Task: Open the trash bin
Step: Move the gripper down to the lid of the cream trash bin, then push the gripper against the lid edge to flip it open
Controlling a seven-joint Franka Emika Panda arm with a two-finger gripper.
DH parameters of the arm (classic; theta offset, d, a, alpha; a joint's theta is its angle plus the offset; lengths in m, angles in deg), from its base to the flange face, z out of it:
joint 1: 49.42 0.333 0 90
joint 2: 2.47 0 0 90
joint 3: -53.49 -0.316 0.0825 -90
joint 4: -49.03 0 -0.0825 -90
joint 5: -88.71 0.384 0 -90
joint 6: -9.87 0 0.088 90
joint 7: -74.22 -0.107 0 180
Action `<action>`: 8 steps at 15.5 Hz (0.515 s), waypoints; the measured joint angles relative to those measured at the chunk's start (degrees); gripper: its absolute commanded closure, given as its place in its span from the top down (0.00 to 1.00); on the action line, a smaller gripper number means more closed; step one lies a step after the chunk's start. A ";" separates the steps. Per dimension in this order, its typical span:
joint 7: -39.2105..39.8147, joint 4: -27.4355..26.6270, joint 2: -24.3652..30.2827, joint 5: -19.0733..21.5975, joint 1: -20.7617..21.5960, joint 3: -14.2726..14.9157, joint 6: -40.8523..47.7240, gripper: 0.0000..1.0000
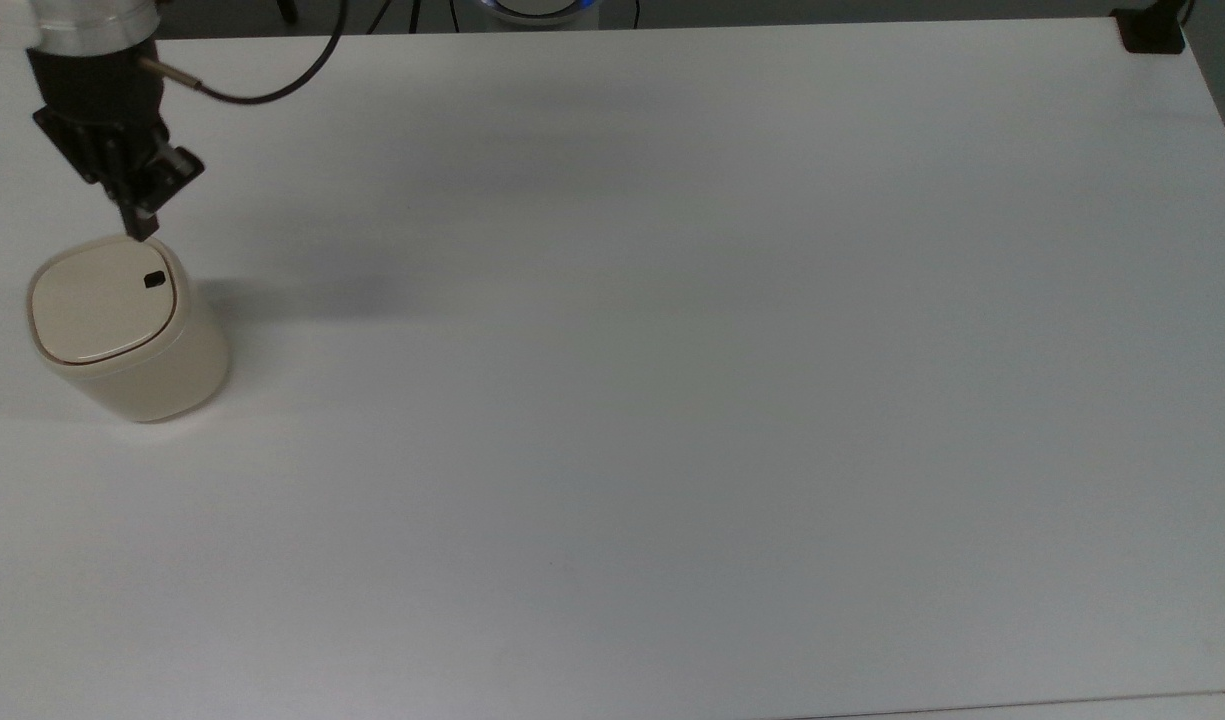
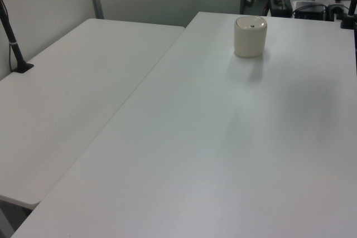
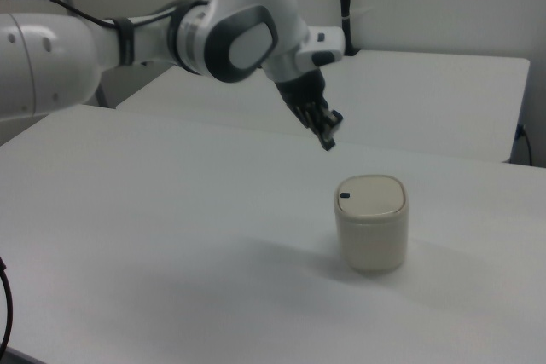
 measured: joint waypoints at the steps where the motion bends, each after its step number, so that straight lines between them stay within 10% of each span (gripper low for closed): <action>1: -0.50 0.00 -0.79 0.00 -0.32 0.54 -0.99 0.01; 8: -1.20 -0.66 -3.47 0.00 -2.20 1.28 -1.87 0.01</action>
